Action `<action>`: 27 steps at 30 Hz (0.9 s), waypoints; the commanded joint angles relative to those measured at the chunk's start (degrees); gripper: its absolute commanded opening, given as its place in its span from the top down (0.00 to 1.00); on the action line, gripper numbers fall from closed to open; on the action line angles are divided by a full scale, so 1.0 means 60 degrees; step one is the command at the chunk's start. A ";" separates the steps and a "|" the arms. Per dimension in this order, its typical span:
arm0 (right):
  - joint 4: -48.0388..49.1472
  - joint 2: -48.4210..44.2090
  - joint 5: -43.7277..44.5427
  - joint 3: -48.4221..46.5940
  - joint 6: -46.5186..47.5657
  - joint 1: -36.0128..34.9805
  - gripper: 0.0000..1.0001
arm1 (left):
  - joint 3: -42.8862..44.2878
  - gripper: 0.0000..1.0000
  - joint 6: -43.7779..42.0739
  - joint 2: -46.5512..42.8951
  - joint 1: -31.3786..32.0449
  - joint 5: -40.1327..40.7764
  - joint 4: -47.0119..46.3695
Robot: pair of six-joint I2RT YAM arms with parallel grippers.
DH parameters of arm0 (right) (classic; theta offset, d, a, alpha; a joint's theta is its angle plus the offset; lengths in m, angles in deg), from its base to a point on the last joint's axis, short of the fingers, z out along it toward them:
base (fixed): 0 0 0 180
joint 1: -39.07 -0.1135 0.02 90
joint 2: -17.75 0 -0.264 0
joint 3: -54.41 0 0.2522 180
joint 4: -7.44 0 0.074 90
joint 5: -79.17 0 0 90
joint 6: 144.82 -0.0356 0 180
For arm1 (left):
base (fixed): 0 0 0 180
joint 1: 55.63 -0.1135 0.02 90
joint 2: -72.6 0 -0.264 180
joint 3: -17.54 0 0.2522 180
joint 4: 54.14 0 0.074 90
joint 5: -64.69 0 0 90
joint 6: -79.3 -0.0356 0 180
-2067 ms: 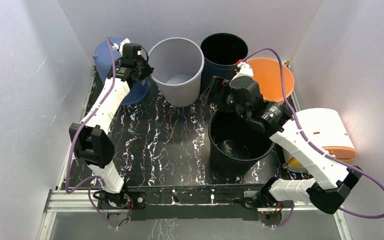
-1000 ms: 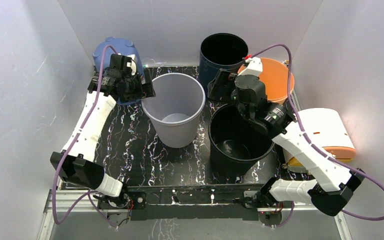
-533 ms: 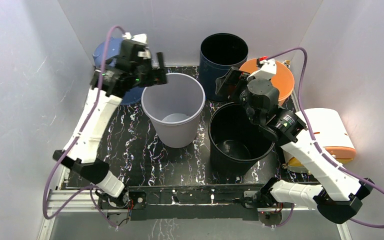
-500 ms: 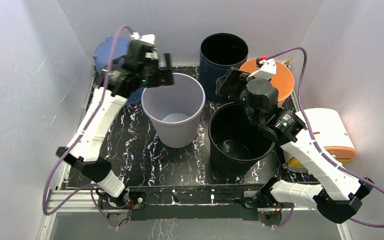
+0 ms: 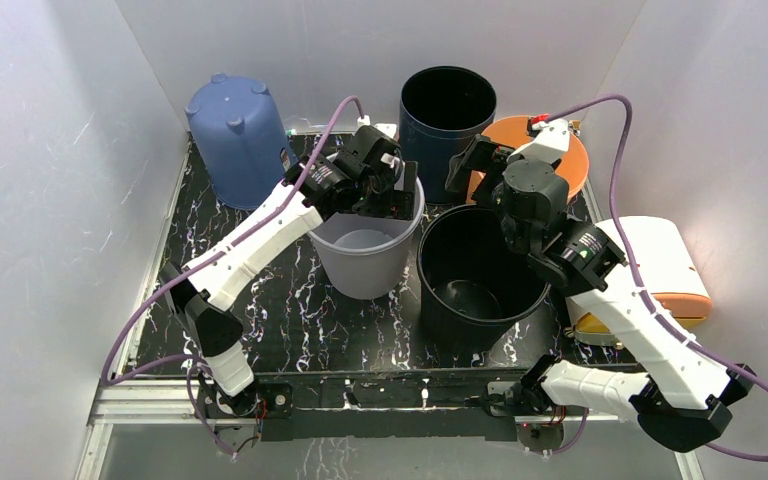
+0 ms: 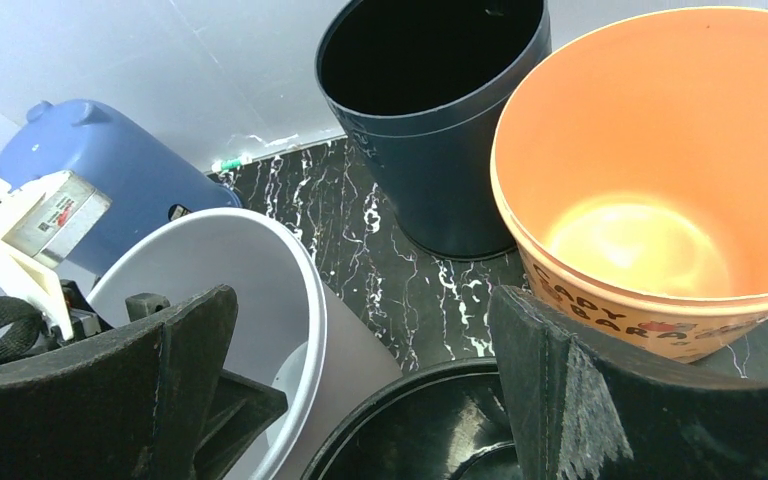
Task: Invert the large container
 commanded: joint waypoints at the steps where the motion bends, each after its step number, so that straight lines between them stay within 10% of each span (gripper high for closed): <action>1: 0.0295 -0.0176 0.0110 -0.0107 0.0111 0.0028 0.02 | 0.0344 0.11 -0.0043 -0.0193 0.0141 0.0010 -0.0401; 20: 0.0198 -0.0397 0.0170 -0.0233 0.0233 0.0027 0.02 | 0.2019 0.17 -0.0060 0.1690 0.0564 0.0364 -0.0319; 24: 0.0153 -0.0395 0.0139 -0.0237 0.0197 0.0016 0.02 | 0.1903 0.43 -0.0164 0.1647 0.0584 0.0585 -0.0279; 27: 0.0163 -0.0373 0.0072 -0.0227 0.0185 0.0017 0.02 | 0.1817 0.98 -0.0202 0.1429 0.0571 0.0975 -0.0234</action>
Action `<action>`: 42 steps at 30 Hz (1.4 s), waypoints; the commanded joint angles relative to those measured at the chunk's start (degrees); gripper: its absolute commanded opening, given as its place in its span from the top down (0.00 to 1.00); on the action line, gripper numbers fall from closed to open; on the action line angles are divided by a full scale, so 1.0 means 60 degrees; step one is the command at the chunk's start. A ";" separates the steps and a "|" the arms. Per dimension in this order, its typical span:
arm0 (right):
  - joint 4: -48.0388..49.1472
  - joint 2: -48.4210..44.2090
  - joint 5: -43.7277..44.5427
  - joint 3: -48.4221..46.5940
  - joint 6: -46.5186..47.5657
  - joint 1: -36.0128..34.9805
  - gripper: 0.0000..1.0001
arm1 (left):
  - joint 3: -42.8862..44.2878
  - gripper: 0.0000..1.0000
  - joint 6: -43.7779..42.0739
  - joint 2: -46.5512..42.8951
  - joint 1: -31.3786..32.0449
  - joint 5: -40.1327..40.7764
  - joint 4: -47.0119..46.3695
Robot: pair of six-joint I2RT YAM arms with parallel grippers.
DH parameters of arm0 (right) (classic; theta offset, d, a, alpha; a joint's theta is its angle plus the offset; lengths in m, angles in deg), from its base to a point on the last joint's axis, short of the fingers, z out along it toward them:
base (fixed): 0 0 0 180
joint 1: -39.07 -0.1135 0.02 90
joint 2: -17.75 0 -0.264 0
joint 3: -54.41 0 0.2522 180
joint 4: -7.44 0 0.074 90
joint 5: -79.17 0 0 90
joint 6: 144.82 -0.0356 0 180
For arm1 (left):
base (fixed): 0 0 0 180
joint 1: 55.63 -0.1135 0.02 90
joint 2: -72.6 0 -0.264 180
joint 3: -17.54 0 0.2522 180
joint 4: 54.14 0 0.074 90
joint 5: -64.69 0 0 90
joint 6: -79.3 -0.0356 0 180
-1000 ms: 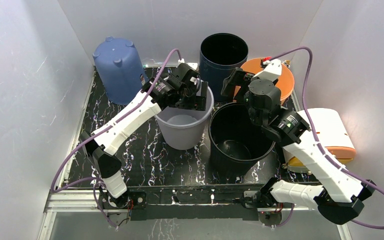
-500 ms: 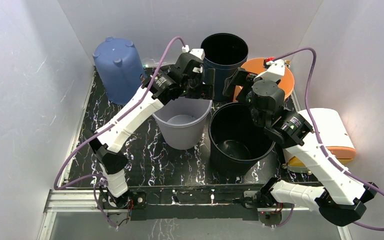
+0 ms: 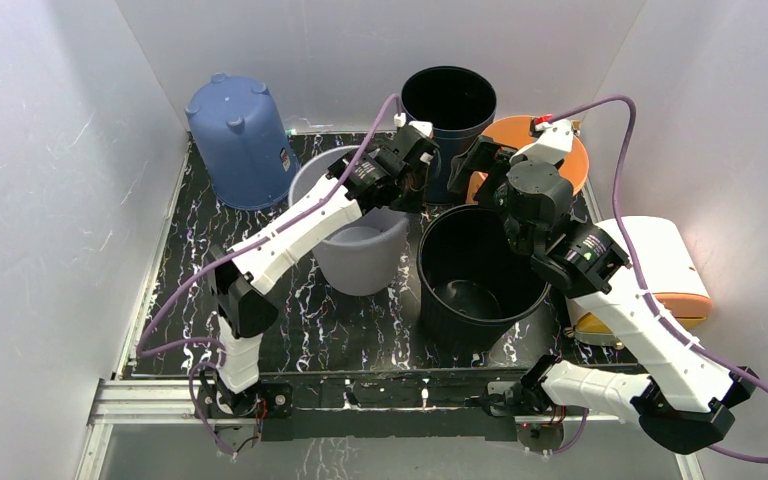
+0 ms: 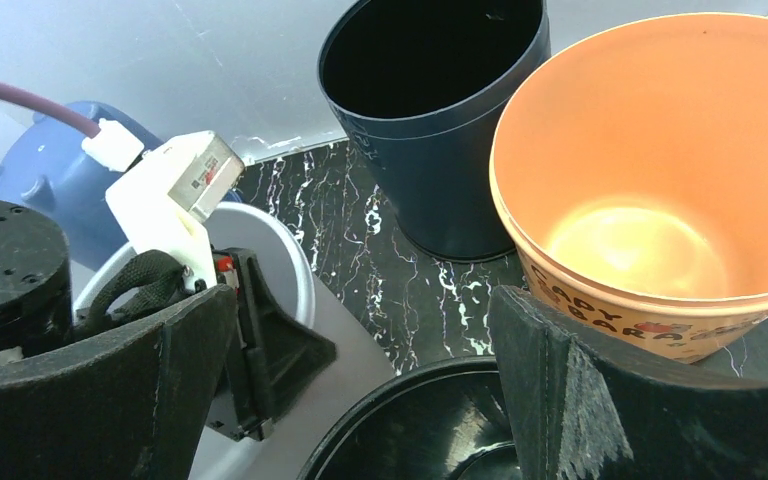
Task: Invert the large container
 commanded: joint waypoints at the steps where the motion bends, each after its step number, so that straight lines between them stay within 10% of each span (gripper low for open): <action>1: 0.0179 -0.0159 0.0047 -0.0219 0.0105 0.0018 0.02 | -0.0090 1.00 -0.0175 -0.0725 -0.0014 0.0868 0.0154; 10: 0.0221 -0.0079 -0.0293 -0.0219 0.0039 0.0033 0.02 | -0.1891 1.00 -0.0659 -0.2827 -0.1899 -0.0698 -0.1238; 16: 0.0210 -0.0083 -0.0517 -0.0061 -0.0039 0.0045 0.02 | -0.4779 1.00 0.1611 -0.4935 -0.5033 -0.5416 -0.4151; 26: 0.0180 0.0583 -0.1483 -0.0537 -0.0093 0.0059 0.02 | -0.9127 1.00 0.5924 -0.6386 -0.7234 -0.9068 -0.9233; 40: -0.1813 0.4298 -0.5662 -0.3480 0.1013 0.0610 0.02 | -0.8506 0.99 0.1468 -0.6934 -0.7560 -0.7125 -0.3444; 42: -0.2273 0.4866 -0.6130 -0.3901 0.1129 0.0754 0.02 | -0.8612 0.75 0.1199 -0.7030 -0.7560 -0.6550 -0.3137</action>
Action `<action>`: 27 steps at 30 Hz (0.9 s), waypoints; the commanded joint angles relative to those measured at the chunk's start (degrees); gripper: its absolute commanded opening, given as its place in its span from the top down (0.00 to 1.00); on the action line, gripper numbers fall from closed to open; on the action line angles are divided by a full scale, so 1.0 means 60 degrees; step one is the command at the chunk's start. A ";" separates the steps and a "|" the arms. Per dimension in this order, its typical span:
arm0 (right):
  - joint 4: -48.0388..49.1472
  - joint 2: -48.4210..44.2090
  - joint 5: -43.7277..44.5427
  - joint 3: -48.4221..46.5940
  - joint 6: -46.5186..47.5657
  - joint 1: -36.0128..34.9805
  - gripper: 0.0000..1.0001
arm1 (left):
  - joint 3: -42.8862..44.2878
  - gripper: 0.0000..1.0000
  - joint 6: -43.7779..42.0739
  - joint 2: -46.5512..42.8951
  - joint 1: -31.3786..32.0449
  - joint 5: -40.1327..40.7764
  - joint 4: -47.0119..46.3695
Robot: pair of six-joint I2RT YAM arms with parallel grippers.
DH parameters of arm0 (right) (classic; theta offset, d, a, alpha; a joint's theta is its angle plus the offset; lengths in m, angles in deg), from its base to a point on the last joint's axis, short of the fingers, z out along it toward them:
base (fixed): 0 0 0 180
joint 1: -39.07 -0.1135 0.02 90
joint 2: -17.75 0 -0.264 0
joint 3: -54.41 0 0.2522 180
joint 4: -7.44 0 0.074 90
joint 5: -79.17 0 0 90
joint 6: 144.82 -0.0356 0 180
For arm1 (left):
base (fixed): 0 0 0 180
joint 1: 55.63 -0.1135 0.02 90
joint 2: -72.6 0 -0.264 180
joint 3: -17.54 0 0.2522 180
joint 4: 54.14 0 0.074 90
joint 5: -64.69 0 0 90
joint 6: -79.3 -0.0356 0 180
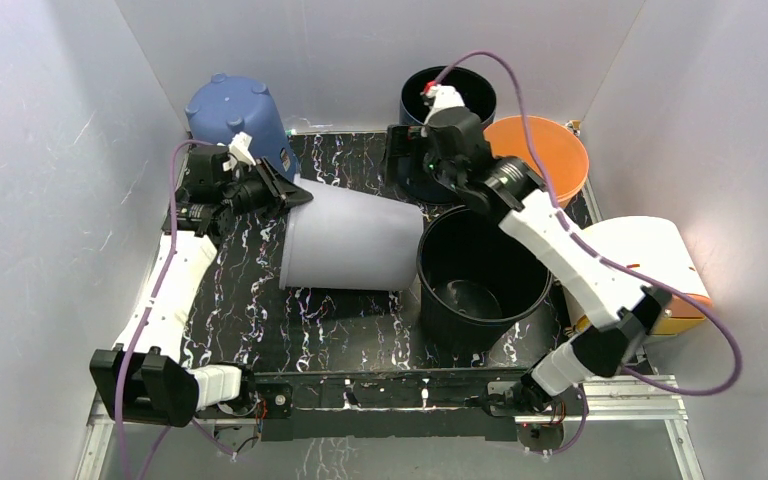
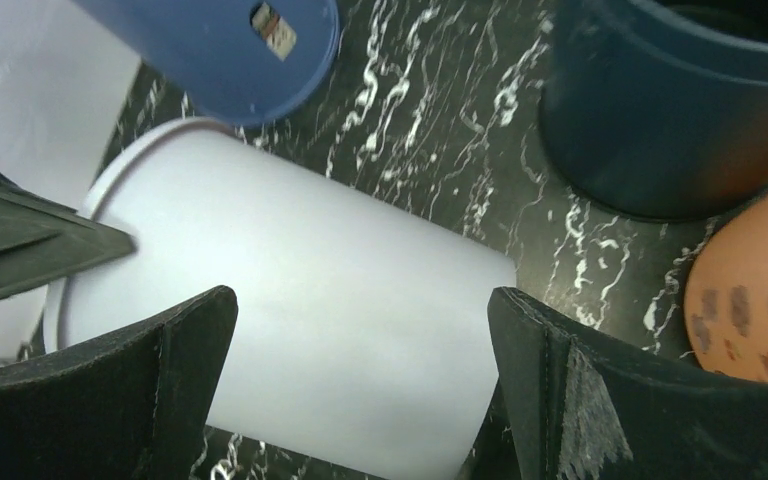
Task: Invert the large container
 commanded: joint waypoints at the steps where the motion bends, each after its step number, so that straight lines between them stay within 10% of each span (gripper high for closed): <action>1: -0.1345 0.1210 -0.1907 -0.1151 0.0518 0.0359 0.02 | 0.0148 0.61 -0.1616 -0.0465 -0.0048 0.1411 0.1915; 11: -0.2089 0.1732 -0.1373 -0.0380 0.0214 0.0508 0.02 | 0.0754 0.14 -0.2810 -0.0065 -0.0063 0.2536 0.3548; 27: 0.0468 0.1251 -0.5551 0.1647 -0.0726 0.1492 0.02 | 0.0431 0.38 -0.3397 -0.0459 -0.0063 0.2398 0.3613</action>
